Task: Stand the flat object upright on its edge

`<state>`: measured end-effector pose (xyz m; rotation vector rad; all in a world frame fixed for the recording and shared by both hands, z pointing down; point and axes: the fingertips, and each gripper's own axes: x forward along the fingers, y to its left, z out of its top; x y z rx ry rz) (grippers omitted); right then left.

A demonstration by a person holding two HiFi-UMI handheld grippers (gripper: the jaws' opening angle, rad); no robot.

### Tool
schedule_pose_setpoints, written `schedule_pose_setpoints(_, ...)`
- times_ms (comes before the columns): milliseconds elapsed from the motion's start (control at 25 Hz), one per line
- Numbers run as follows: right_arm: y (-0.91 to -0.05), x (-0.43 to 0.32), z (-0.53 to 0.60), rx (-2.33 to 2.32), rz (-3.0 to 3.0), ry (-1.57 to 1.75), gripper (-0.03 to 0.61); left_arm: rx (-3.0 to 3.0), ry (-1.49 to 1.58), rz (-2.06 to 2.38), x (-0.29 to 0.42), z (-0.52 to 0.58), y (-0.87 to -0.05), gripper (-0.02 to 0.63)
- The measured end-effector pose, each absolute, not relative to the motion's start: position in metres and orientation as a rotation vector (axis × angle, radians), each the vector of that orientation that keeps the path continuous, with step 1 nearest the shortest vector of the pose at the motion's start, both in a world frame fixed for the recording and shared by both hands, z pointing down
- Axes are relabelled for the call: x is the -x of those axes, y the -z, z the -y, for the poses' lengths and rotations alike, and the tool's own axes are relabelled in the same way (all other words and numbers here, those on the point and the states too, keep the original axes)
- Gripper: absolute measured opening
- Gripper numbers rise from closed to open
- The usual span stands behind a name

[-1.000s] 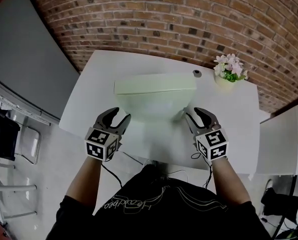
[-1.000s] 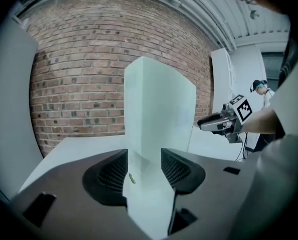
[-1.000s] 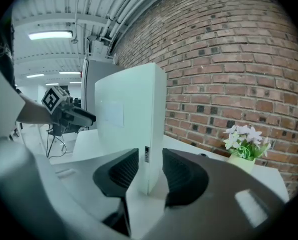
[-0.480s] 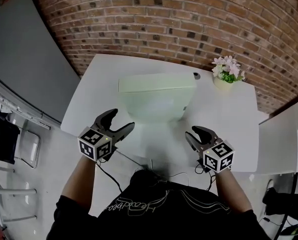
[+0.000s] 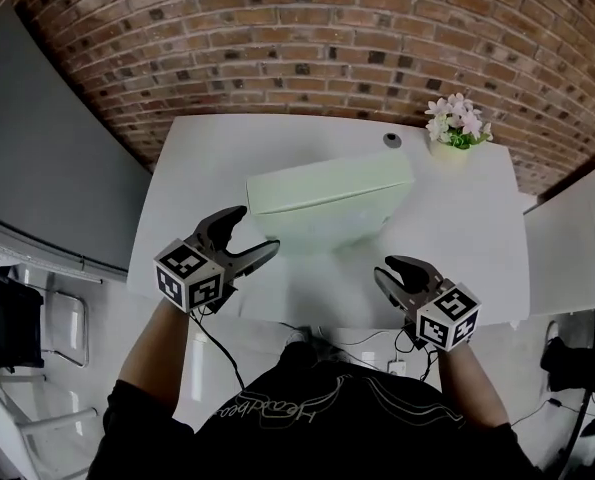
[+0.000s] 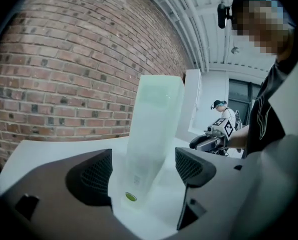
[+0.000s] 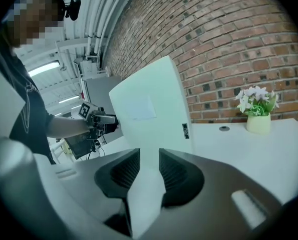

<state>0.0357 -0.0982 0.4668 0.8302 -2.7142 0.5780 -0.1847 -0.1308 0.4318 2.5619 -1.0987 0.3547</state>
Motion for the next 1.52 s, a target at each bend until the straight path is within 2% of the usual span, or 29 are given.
schedule_pose_setpoints(280, -0.486, -0.027, 0.085, -0.947, 2.659, -0.646, 0.006, -2.678, -0.368, 0.89, 0.179, 0.145, -0.434, 0.374)
schedule_pose_setpoints(880, -0.508, -0.004, 0.053, -1.051, 2.583, -0.735, 0.006, -2.886, -0.389, 0.635, 0.151, 0.15, -0.417, 0.371)
schedule_pose_setpoints(1000, -0.509, -0.003, 0.05, -1.062, 2.581, -0.743, 0.006, -2.902, -0.413, 0.615, 0.149, 0.147, -0.417, 0.329)
schedule_pose_setpoints(1520, -0.505, -0.003, 0.053, -0.991, 2.613, -0.734, 0.006, -2.89, -0.506, 0.724, 0.15, 0.135, -0.419, 0.308)
